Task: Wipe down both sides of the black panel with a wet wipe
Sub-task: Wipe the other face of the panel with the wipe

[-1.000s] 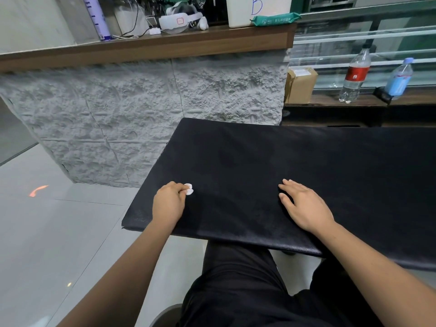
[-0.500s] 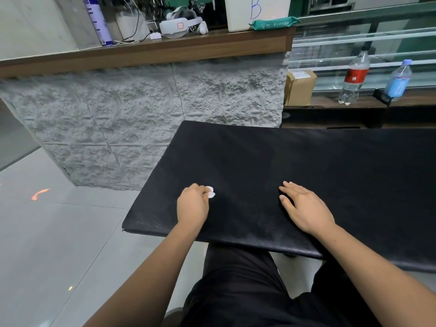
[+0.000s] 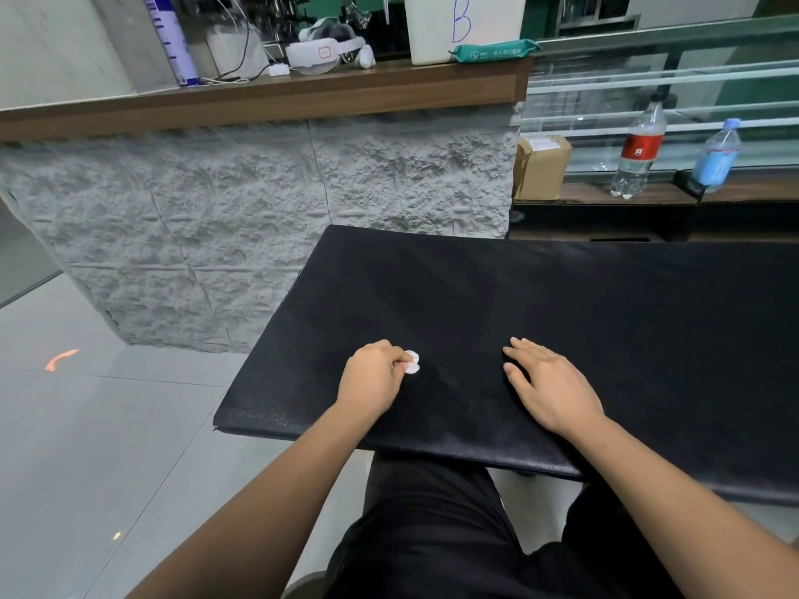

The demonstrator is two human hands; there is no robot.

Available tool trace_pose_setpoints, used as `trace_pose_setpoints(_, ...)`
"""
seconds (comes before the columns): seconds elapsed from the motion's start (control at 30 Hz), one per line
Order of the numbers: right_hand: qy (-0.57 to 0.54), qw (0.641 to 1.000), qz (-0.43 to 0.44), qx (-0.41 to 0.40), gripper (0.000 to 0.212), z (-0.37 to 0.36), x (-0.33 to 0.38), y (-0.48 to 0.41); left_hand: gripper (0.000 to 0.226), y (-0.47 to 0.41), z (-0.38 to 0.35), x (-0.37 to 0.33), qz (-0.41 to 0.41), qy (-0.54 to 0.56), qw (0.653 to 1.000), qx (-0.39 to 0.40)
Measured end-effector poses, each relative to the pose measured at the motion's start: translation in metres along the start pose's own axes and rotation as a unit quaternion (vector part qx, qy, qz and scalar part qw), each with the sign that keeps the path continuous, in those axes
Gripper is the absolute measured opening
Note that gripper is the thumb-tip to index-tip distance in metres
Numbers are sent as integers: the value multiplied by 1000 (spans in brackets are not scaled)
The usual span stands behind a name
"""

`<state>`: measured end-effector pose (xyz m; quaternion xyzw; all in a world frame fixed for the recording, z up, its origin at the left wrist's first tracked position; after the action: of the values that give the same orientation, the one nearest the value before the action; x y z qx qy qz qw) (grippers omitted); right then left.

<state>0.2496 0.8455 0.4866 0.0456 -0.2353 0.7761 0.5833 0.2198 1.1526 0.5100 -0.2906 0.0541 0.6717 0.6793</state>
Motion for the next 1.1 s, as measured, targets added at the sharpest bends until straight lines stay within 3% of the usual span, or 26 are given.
trace_pose_setpoints(0.57, 5, 1000, 3, 3, 48, -2, -2, -1, 12, -30, 54, 85, 141, -27, 987, -74)
trace_pose_setpoints(0.77, 9, 1000, 4, 1, 49, -3, -4, -1, 28, -29, 44, 71, 188, -37, 974, -123)
trace_pose_setpoints(1.1, 6, 1000, 3, 2, 48, -2, -2, 0, 27, -37, 22, 38, 142, -61, 984, -89)
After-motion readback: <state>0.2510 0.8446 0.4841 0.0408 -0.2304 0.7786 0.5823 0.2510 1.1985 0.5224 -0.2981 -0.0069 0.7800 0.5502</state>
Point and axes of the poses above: each hand's wrist, its own y-axis away from the middle knuckle, its own z-axis out of the back of the hand, x = y × z, the point moved 2 cm from there along -y, towards the middle knuckle, and after that the axes turned 5 degrees about -x, right-handed, at the moved point
